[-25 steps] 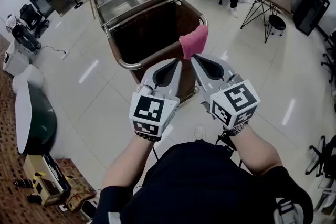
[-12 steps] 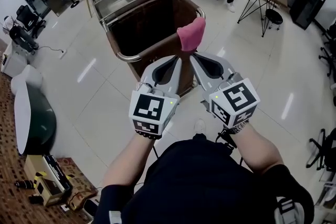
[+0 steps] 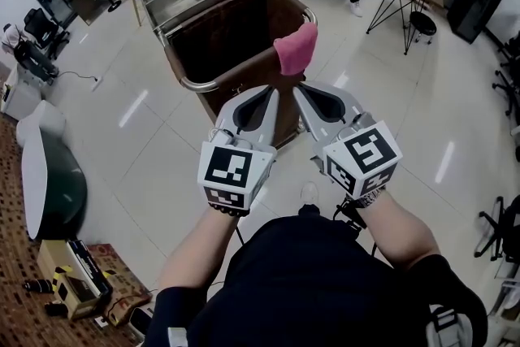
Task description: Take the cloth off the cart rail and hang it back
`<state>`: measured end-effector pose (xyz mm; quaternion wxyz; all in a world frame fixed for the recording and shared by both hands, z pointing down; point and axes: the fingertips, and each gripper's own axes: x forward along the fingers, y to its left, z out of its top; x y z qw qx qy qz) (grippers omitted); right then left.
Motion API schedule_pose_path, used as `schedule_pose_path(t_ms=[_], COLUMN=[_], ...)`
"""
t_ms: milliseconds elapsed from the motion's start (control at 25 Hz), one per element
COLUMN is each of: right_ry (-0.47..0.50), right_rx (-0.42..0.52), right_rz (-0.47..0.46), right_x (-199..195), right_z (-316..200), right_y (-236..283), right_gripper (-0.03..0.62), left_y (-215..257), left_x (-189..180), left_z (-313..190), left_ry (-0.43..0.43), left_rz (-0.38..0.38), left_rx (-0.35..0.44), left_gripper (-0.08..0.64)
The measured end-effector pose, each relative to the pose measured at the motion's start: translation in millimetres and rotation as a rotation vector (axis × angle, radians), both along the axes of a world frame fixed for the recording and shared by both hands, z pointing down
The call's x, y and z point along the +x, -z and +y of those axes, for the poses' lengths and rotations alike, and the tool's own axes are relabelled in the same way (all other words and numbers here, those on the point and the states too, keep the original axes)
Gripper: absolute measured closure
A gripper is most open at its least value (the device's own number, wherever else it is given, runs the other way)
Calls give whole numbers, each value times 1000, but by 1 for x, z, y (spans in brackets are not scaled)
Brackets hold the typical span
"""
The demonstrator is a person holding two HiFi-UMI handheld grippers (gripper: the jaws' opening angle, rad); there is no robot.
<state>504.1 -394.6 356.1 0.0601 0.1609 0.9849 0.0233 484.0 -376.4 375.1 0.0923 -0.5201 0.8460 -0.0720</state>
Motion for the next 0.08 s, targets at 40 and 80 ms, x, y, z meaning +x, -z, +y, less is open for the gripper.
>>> schedule_pose_path(t_ms=[40, 80], right_ry=[-1, -2], right_rx=[1, 2], right_rz=[1, 2], right_x=[0, 1], right_z=[0, 1], right_y=[-1, -1], right_gripper=[592, 592], left_y=[-1, -2], left_x=[0, 1], left_z=[1, 1], left_ry=[0, 0], left_rz=[0, 1], left_rx=[0, -1], left_gripper=[557, 557])
